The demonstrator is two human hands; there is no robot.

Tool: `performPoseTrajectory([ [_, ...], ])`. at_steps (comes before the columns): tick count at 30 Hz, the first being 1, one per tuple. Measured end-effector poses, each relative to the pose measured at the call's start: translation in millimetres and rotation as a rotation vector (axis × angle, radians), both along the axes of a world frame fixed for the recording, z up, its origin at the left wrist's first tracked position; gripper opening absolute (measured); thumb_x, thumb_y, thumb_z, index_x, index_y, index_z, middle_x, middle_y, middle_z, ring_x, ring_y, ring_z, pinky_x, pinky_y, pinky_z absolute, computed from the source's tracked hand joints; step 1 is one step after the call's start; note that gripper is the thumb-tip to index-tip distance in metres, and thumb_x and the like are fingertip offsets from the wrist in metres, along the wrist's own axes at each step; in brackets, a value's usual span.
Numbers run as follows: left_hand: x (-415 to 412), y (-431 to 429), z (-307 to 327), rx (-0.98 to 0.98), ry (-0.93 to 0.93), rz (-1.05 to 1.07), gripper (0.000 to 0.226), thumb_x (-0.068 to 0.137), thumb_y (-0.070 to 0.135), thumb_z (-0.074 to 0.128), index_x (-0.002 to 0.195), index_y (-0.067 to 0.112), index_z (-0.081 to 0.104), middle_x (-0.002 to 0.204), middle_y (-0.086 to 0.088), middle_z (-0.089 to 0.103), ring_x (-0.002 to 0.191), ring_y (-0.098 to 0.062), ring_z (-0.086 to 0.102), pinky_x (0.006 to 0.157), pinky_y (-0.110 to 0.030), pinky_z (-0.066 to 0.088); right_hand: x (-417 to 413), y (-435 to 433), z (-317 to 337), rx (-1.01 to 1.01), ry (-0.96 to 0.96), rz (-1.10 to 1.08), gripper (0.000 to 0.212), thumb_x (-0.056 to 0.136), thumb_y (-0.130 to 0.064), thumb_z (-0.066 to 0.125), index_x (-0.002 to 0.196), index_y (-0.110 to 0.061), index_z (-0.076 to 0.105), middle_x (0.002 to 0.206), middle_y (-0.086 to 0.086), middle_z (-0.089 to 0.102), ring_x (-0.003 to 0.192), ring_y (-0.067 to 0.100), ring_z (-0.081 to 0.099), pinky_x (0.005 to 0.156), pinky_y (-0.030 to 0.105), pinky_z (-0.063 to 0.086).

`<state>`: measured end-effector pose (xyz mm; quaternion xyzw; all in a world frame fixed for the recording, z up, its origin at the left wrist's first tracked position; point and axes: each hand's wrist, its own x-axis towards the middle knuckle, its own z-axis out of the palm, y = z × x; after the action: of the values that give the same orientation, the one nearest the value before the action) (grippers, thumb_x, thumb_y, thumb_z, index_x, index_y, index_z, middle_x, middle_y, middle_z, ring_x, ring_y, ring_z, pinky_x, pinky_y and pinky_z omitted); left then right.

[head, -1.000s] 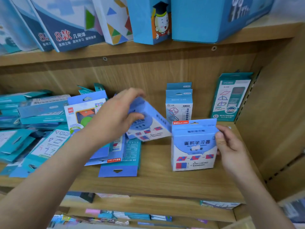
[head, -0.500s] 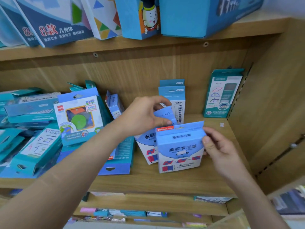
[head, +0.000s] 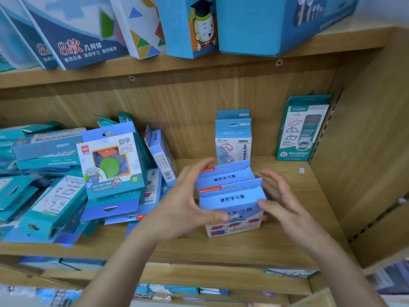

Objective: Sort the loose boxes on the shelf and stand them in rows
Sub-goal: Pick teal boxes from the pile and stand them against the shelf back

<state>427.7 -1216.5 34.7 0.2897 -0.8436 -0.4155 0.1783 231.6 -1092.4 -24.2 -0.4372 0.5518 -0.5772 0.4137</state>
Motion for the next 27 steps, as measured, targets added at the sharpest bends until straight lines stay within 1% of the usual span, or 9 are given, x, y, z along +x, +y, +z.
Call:
performPoseTrajectory([
  [1,1,6,-6,-0.104,-0.057,-0.010,0.092,0.060,0.030,0.088,0.131,0.049,0.032,0.129,0.021,0.037,0.119,0.015,0.036,0.097,-0.001,0.027,4,-1,2,0.020,0.024,0.038,0.064,0.082,-0.025,0.067,0.130,-0.048,0.032,0.134,-0.023,0.051,0.115,-0.005,0.053,0.074,0.021,0.052],
  [3,0,9,-14,-0.276,-0.094,-0.002,0.091,0.063,0.020,0.086,0.128,0.054,0.031,0.124,0.019,0.037,0.117,0.015,0.035,0.093,0.003,0.022,11,-5,3,0.054,0.136,0.054,0.081,0.083,-0.011,0.070,0.128,-0.059,0.024,0.133,-0.028,0.044,0.110,-0.013,0.054,0.076,0.022,0.054],
  [5,2,5,-15,-0.304,-0.061,0.030,0.090,0.065,0.015,0.085,0.125,0.057,0.032,0.121,0.020,0.040,0.115,0.016,0.036,0.092,0.003,0.023,18,-10,3,0.068,0.286,-0.021,0.088,0.082,-0.010,0.071,0.127,-0.064,0.019,0.129,-0.031,0.042,0.110,-0.019,0.049,0.079,0.023,0.055],
  [8,9,-8,-13,-0.292,-0.078,0.034,0.096,0.063,0.012,0.086,0.129,0.056,0.032,0.121,0.025,0.041,0.115,0.016,0.037,0.093,0.002,0.025,27,-17,-2,0.071,0.383,-0.100,0.091,0.080,-0.022,0.074,0.138,-0.057,0.014,0.142,-0.021,0.039,0.130,-0.003,0.038,0.099,0.042,0.047],
  [11,11,-20,-10,-0.286,-0.130,0.031,0.091,0.064,0.014,0.086,0.135,0.043,0.037,0.118,0.020,0.042,0.111,0.011,0.041,0.091,0.002,0.025,37,-23,-7,0.038,0.440,-0.144,0.090,0.080,-0.025,0.074,0.143,-0.047,0.014,0.145,-0.016,0.035,0.132,0.003,0.036,0.110,0.040,0.036],
  [15,8,-24,-8,-0.268,-0.142,0.053,0.090,0.066,0.014,0.084,0.138,0.040,0.037,0.127,0.015,0.040,0.118,0.002,0.039,0.096,0.000,0.025,39,-27,-9,0.008,0.526,-0.195,0.091,0.079,-0.018,0.075,0.137,-0.050,0.013,0.137,-0.011,0.039,0.120,0.001,0.044,0.101,0.022,0.035],
  [19,9,-18,-9,-0.245,-0.162,0.052,0.099,0.065,0.018,0.084,0.142,0.043,0.027,0.134,0.014,0.035,0.118,0.006,0.036,0.099,-0.008,0.029,39,-24,-6,0.057,0.577,-0.170,0.100,0.074,-0.025,0.078,0.145,-0.042,0.011,0.140,-0.012,0.040,0.128,0.007,0.040,0.097,0.026,0.034],
  [23,16,-15,-11,-0.257,-0.125,0.057,0.107,0.062,0.024,0.086,0.141,0.050,0.019,0.142,0.014,0.029,0.131,-0.004,0.033,0.109,-0.026,0.032,41,-20,10,0.021,0.617,-0.208,0.099,0.070,-0.034,0.078,0.145,-0.042,0.013,0.143,-0.010,0.039,0.133,0.010,0.034,0.103,0.032,0.032],
  [27,33,-20,-8,-0.266,-0.084,0.044,0.106,0.062,0.024,0.087,0.143,0.044,0.021,0.147,0.015,0.027,0.136,-0.002,0.027,0.112,-0.030,0.031,58,-21,27,-0.039,0.767,-0.314,0.093,0.070,-0.032,0.078,0.145,-0.035,0.023,0.138,-0.005,0.043,0.127,0.012,0.032,0.100,0.026,0.025],
])
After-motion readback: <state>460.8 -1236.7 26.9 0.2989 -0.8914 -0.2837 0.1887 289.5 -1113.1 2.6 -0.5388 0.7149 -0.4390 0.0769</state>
